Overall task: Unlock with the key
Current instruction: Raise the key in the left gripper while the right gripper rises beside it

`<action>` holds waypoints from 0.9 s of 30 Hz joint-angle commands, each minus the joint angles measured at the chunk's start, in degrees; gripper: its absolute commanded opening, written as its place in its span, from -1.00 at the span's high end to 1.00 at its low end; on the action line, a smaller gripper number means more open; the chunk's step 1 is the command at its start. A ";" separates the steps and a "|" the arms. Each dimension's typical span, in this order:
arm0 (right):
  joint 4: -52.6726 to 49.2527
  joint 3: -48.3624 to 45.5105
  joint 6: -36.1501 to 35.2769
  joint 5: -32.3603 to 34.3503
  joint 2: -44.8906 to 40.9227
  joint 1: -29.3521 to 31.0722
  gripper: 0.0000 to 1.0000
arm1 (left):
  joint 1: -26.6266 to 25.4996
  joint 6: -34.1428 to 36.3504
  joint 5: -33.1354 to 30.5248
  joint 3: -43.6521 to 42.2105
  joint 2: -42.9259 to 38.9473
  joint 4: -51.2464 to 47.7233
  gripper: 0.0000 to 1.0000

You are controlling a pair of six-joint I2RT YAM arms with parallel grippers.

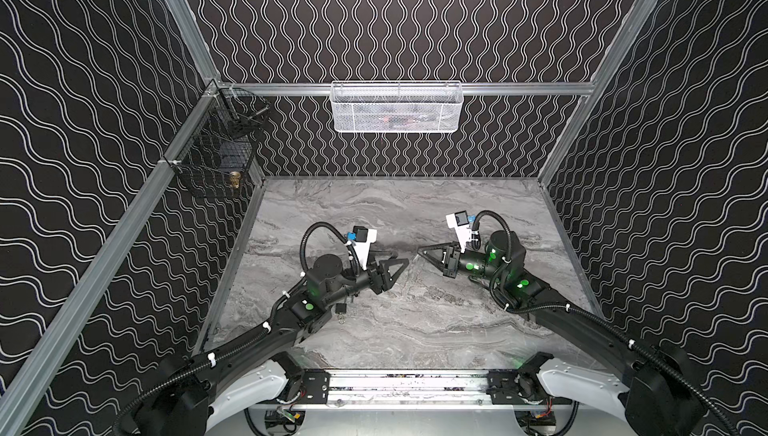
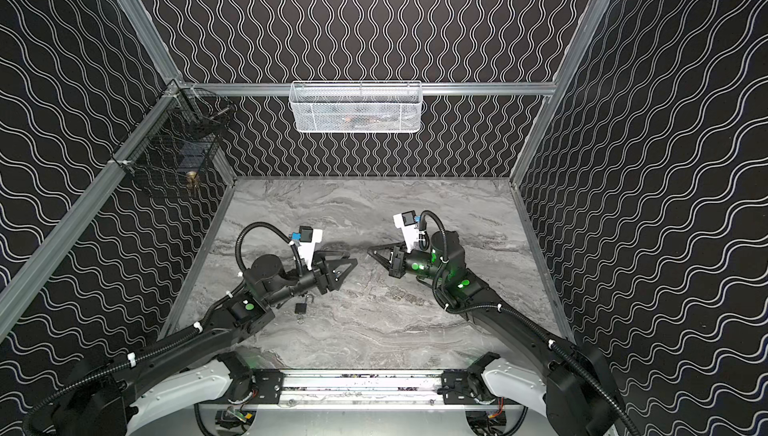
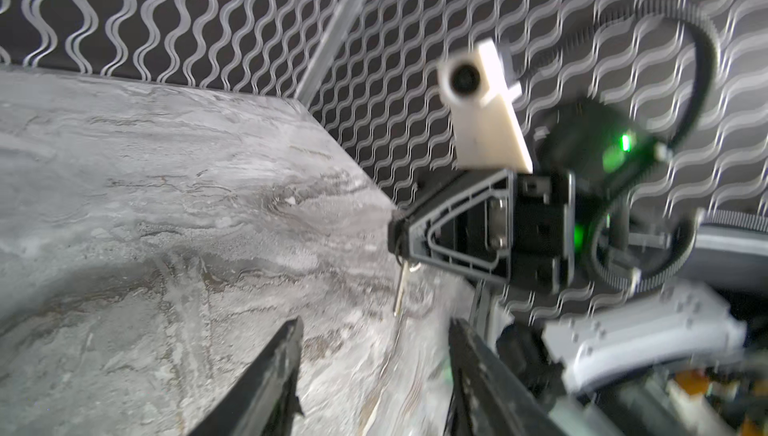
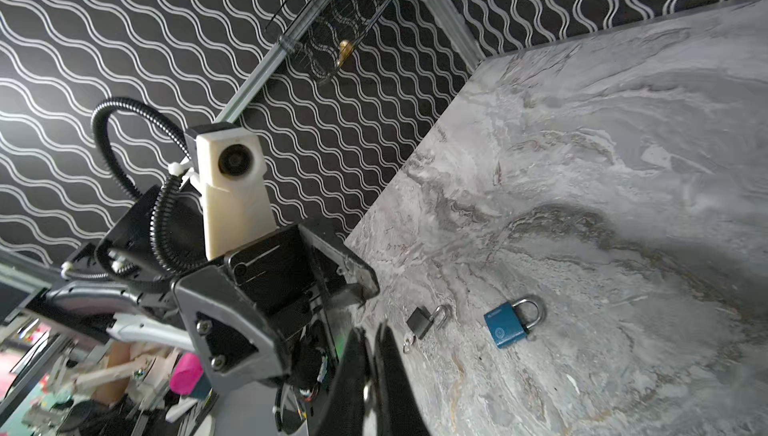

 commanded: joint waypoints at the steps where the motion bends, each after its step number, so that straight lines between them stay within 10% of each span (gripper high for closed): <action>1: 7.34 -0.85 4.39 9.88 -1.40 2.58 1.00 | -0.97 -13.14 -6.90 -0.82 1.20 11.15 -0.20; 11: 16.19 -3.04 9.32 23.31 -0.11 10.08 1.00 | -9.46 -19.17 -19.03 -0.52 5.95 21.51 -0.04; 27: 23.54 -7.02 12.24 28.58 -0.67 13.11 1.00 | -10.65 -20.93 -21.04 -0.68 9.63 26.11 0.46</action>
